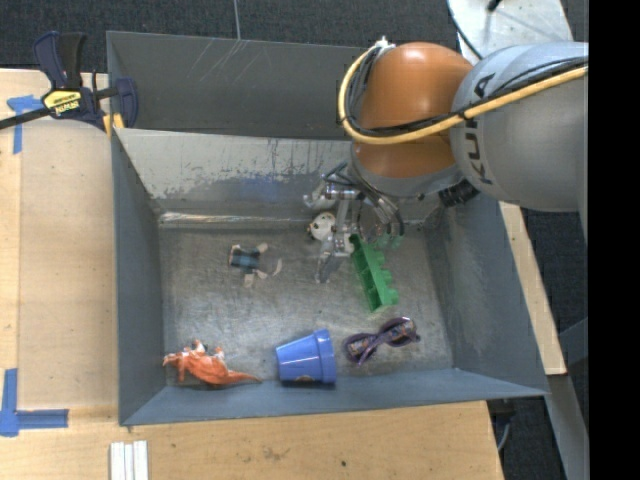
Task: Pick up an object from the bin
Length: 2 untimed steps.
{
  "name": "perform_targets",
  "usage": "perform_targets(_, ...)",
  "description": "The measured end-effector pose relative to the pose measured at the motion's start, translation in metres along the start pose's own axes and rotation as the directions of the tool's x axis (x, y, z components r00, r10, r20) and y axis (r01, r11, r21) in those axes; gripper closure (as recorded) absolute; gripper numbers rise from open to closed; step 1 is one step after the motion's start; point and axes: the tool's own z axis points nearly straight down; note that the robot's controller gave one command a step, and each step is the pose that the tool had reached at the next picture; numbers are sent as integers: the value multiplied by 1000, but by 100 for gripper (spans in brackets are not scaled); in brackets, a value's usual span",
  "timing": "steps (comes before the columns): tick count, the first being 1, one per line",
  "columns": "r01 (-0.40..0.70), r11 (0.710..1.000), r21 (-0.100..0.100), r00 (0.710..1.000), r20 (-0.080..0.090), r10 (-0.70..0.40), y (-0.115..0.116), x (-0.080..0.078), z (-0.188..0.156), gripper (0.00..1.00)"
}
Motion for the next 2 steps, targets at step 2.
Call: perform_targets(2,200,980,0,980,1,-200,52,-8,37,0)
